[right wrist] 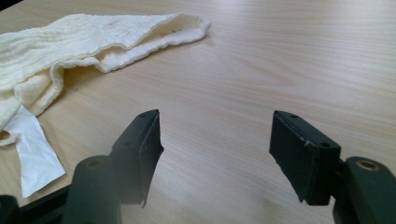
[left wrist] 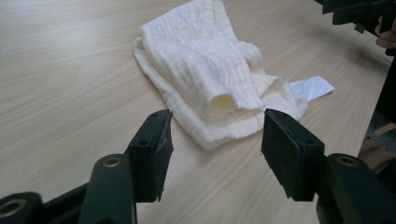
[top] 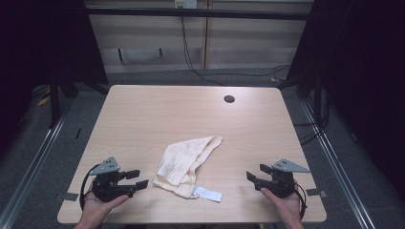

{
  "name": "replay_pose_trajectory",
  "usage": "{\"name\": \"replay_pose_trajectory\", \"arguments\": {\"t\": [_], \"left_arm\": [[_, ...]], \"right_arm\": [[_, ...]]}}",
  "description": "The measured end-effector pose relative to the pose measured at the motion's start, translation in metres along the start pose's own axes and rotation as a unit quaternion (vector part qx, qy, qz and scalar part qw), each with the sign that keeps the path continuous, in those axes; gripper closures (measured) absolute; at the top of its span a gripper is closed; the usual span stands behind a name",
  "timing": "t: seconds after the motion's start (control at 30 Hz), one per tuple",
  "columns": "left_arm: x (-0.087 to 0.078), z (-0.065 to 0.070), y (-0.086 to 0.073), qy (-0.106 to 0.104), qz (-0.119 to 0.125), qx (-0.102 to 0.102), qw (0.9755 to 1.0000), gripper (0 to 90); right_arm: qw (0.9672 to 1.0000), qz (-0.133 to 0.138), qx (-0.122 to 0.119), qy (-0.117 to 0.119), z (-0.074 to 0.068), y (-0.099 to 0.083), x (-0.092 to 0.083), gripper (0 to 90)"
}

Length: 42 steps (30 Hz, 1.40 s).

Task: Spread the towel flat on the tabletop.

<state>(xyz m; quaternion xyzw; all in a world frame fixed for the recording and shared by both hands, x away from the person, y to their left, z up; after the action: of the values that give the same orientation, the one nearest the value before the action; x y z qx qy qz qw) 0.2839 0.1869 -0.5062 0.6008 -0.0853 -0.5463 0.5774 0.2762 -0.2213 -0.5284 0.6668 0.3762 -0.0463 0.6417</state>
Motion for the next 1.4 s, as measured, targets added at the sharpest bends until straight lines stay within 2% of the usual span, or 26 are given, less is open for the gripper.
{"name": "replay_pose_trajectory", "arguments": {"t": [0.23,0.3,0.37,0.5,0.53,0.6,0.7,0.77,0.8,0.83,0.93,1.03,1.23,1.3,1.4], "left_arm": [[0.006,-0.002,0.001,-0.006,-0.003,-0.011,0.9999,47.4],[0.008,-0.001,0.004,-0.013,-0.002,-0.014,0.9998,48.3],[0.01,-0.001,0.009,-0.013,-0.001,-0.008,0.9999,48.4],[0.013,0.003,0.023,-0.021,0.009,-0.007,0.9997,45.1],[0.014,0.003,0.025,-0.022,0.005,-0.006,0.9997,40.9],[0.018,0.005,0.028,-0.033,-0.001,-0.01,0.9994,40.5],[0.022,0.006,0.034,-0.031,-0.014,0.002,0.9994,40.9],[0.023,0.004,0.044,-0.031,0.0,0.003,0.9995,43.4],[0.024,0.003,0.05,-0.03,-0.001,0.014,0.9994,45.5],[0.026,0.003,0.054,-0.03,0.002,0.016,0.9994,45.5],[0.035,0.002,0.068,-0.038,0.004,0.027,0.9989,46.0],[0.049,0.0,0.073,-0.043,-0.005,0.03,0.9986,47.6],[0.08,-0.01,0.068,-0.041,-0.043,0.03,0.9978,44.7],[0.088,-0.012,0.066,-0.045,-0.044,0.02,0.9978,41.7],[0.096,-0.011,0.064,-0.046,-0.048,0.03,0.9973,40.6]], "right_arm": [[0.9998,-0.007,0.002,0.018,0.0,-0.002,0.0,33.2],[0.9997,-0.006,0.003,0.022,-0.001,-0.002,-0.001,33.1],[0.9997,-0.006,0.002,0.023,-0.002,-0.002,-0.002,33.1],[0.9998,-0.008,-0.003,0.02,-0.003,-0.002,-0.005,33.1],[0.9996,-0.01,-0.005,0.024,-0.006,-0.003,-0.006,33.1],[0.9996,-0.012,-0.005,0.024,-0.008,-0.004,-0.007,33.0],[0.9994,-0.014,-0.008,0.03,-0.011,-0.005,-0.007,32.6],[0.9994,-0.017,-0.005,0.031,-0.012,-0.005,-0.007,32.3],[0.9992,-0.02,-0.006,0.034,-0.012,-0.006,-0.006,31.7],[0.9992,-0.02,-0.006,0.034,-0.012,-0.006,-0.006,31.7],[0.9991,-0.024,-0.005,0.036,-0.013,-0.007,-0.006,31.5],[0.999,-0.022,-0.005,0.038,-0.015,-0.007,-0.006,31.2],[0.9987,-0.03,-0.006,0.041,-0.014,-0.008,-0.004,30.9],[0.9986,-0.031,-0.007,0.042,-0.015,-0.007,-0.002,30.6],[0.9984,-0.035,-0.009,0.043,-0.016,-0.007,-0.001,30.4]]}}
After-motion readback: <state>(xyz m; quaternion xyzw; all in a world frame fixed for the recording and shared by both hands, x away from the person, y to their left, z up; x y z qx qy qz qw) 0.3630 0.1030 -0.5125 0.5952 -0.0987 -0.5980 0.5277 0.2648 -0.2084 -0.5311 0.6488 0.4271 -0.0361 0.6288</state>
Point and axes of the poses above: each handheld gripper's, and its own axes: x roughly forward along the jaws, y roughly out of its top, z roughly to its right, the point moved 8 cm from there along x, roughly forward along the jaws
